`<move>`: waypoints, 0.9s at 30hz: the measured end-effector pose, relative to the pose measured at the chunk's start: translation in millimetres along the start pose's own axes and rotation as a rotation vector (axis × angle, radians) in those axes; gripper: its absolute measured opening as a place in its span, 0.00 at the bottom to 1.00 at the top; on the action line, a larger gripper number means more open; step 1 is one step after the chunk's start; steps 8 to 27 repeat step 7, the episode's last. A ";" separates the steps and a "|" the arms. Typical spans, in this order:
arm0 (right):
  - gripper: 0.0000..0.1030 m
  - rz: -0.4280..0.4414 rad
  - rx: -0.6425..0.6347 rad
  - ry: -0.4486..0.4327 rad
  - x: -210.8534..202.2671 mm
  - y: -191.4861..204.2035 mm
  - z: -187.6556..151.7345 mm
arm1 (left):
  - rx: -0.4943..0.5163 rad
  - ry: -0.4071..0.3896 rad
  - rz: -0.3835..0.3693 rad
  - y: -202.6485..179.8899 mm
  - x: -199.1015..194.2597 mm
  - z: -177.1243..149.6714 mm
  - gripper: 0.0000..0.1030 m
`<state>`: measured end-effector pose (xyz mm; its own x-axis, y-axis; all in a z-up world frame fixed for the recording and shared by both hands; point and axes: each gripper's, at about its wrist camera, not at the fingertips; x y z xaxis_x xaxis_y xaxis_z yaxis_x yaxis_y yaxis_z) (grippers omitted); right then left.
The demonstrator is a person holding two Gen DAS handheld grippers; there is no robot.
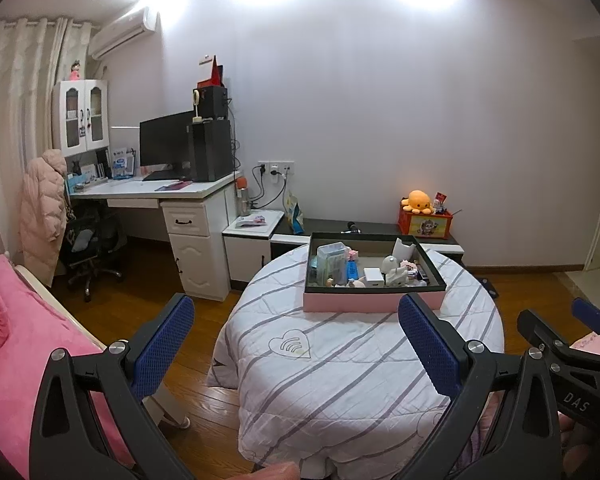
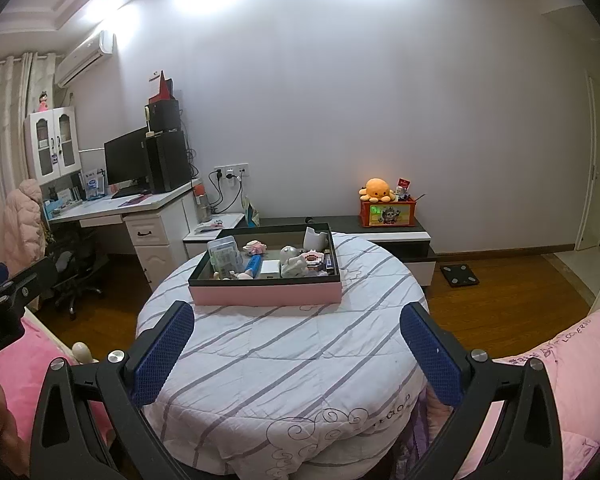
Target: Organize rigid objects
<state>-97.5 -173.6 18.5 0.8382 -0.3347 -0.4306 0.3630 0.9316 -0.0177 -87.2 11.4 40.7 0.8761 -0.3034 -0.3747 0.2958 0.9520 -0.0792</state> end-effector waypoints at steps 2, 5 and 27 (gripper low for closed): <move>1.00 -0.001 0.001 0.001 1.2 -0.2 -0.3 | 0.006 -0.002 -0.004 -0.6 0.2 0.6 1.00; 1.00 -0.005 0.004 0.004 2.8 -1.2 -2.1 | 0.012 -0.006 -0.016 -1.2 -0.7 0.5 1.00; 1.00 -0.006 0.006 0.008 4.6 -2.4 -3.1 | 0.016 -0.010 -0.018 -2.4 -0.5 0.7 1.00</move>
Point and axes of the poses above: each gripper's, at about its wrist camera, not at the fingertips, and x roughly the way its jaws point, y to its left, z to its top, and after that the axes turned 14 degrees about -z, right-handed
